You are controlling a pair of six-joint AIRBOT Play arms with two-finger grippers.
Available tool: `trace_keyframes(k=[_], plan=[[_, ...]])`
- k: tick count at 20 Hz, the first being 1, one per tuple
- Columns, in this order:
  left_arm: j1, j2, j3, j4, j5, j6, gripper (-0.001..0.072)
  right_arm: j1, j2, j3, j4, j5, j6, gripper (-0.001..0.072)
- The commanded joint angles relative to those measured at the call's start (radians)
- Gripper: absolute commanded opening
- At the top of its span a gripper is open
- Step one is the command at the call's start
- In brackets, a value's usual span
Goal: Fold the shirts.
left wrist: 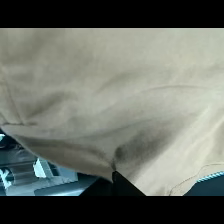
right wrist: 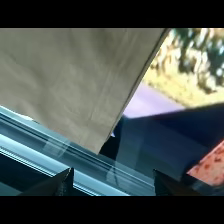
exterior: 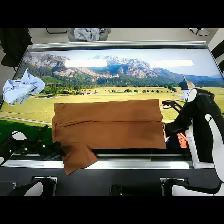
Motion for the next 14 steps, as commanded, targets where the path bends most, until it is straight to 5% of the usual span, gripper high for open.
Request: trace_keyframes(k=[1, 14], plan=[[-0.010, 0.000, -0.001, -0.005, 0.008, 0.003, 0.0026, 0.000, 0.026, -0.103, 0.005, -0.031, -0.020, 0.0599], [-0.010, 0.002, -0.001, -0.006, 0.005, 0.019, 0.0026, 0.001, 0.026, -0.274, 0.113, -0.216, 0.085, 0.0599]])
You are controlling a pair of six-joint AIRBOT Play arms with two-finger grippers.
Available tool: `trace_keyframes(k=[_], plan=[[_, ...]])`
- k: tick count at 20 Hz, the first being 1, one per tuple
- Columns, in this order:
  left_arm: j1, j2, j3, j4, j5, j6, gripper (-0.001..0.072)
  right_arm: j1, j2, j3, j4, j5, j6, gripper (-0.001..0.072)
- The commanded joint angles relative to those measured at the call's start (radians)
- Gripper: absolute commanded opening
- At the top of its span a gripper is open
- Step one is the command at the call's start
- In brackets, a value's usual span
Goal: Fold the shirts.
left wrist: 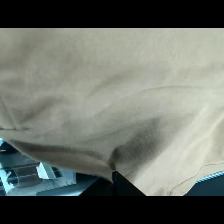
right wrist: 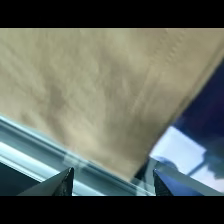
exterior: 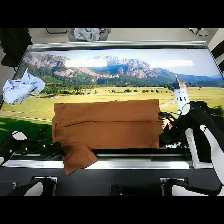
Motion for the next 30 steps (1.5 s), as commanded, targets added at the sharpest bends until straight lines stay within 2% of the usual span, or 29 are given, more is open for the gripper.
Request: trace_keyframes(k=[1, 2, 4, 5, 6, 12, 16, 19, 22, 25, 28, 30], plan=[[-0.001, 0.001, 0.000, 0.000, 0.000, 0.002, 0.0026, 0.001, -0.001, -0.045, 0.027, -0.088, 0.063, 0.0598], [-0.001, 0.001, 0.000, 0.000, 0.000, 0.002, 0.0027, 0.001, -0.001, -0.051, 0.029, -0.100, 0.072, 0.0591], [-0.001, 0.001, 0.000, 0.000, 0.000, 0.002, 0.0026, 0.001, -0.001, -0.055, 0.047, -0.116, 0.085, 0.0442], [-0.001, 0.001, 0.000, 0.000, 0.000, 0.002, 0.0026, 0.001, 0.000, -0.055, 0.050, -0.130, 0.088, 0.0271], [-0.001, 0.001, 0.000, 0.000, 0.000, 0.002, 0.0026, 0.001, 0.000, -0.055, 0.050, -0.137, 0.098, 0.0037], [-0.001, 0.105, 0.116, 0.000, -0.006, 0.026, 0.0023, 0.001, 0.086, -0.046, 0.053, -0.126, 0.005, 0.0044], [-0.001, 0.210, 0.258, 0.000, -0.026, -0.036, 0.0021, 0.001, 0.177, 0.035, 0.053, -0.147, 0.005, 0.0041], [-0.001, 0.195, 0.361, 0.000, 0.007, -0.064, 0.0020, 0.001, 0.168, 0.171, 0.061, -0.177, 0.009, 0.0040], [-0.006, 0.101, 0.432, -0.002, 0.098, -0.086, 0.0020, 0.005, 0.086, 0.303, 0.067, -0.211, 0.035, 0.0040], [-0.035, -0.072, 0.515, -0.004, 0.115, -0.085, 0.0020, 0.060, -0.037, 0.406, 0.068, -0.261, 0.047, 0.0041], [-0.043, -0.217, 0.624, -0.004, 0.119, -0.082, 0.0020, 0.089, -0.140, 0.483, 0.030, -0.322, 0.127, 0.0041], [-0.041, -0.290, 0.700, -0.003, 0.119, -0.082, 0.0020, 0.089, -0.183, 0.512, 0.019, -0.320, 0.145, 0.0041]])
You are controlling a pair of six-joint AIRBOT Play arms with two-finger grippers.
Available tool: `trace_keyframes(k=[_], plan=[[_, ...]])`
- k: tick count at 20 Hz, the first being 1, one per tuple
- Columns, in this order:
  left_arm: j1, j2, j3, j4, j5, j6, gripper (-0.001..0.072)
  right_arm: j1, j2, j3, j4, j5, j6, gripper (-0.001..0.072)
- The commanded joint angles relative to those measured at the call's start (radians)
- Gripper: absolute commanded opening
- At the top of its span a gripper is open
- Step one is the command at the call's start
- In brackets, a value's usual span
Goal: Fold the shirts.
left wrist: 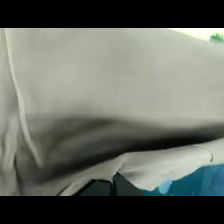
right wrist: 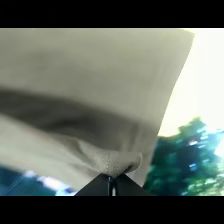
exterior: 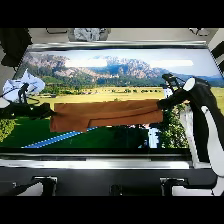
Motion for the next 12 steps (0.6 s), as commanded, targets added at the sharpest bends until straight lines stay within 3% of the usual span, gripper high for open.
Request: trace_keyframes(k=[1, 10, 12], plan=[[-0.005, -0.144, 0.127, 0.001, 0.012, -0.002, 0.0020, 0.015, -0.086, 0.064, -0.021, -0.040, 0.050, 0.0041], [-0.016, -0.320, 0.175, -0.004, 0.011, -0.002, 0.0033, 0.015, -0.149, 0.064, -0.010, 0.010, 0.078, 0.0044], [-0.017, -0.318, 0.181, -0.022, 0.019, -0.002, 0.0187, 0.015, -0.157, 0.064, 0.002, 0.044, 0.081, 0.0046]])
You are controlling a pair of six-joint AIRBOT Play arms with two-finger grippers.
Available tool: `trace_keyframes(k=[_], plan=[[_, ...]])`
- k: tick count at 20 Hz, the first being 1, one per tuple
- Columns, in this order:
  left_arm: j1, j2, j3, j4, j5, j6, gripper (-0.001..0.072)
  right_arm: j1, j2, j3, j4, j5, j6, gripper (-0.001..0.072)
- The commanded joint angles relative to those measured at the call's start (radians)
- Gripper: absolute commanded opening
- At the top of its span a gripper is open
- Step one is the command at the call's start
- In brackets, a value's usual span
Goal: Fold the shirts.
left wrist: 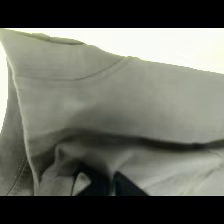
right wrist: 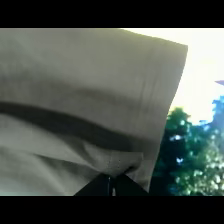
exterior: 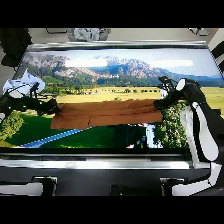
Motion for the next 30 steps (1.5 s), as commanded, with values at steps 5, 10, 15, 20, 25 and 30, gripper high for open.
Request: trace_keyframes(k=[5, 10, 15, 20, 25, 30], plan=[[0.019, -0.018, 0.141, -0.019, -0.115, 0.002, 0.0342, -0.109, 0.016, 0.040, 0.198, 0.094, -0.138, 0.0660], [0.008, 0.050, 0.216, -0.019, -0.141, 0.008, 0.0340, -0.316, -0.017, 0.019, 0.418, 0.182, -0.149, 0.0684], [-0.054, 0.131, 0.216, -0.019, -0.138, 0.007, 0.0337, -0.270, -0.100, -0.050, 0.460, 0.127, -0.156, 0.0682], [-0.166, 0.147, 0.216, -0.018, -0.130, 0.008, 0.0336, -0.160, -0.132, -0.050, 0.472, 0.014, -0.152, 0.0494], [-0.266, 0.133, 0.209, -0.019, 0.001, 0.006, 0.0253, -0.142, -0.045, -0.049, 0.498, 0.009, -0.183, 0.0042], [-0.441, 0.013, 0.165, -0.027, 0.073, -0.108, 0.0028, -0.142, 0.199, -0.049, 0.498, 0.075, -0.190, 0.0041]])
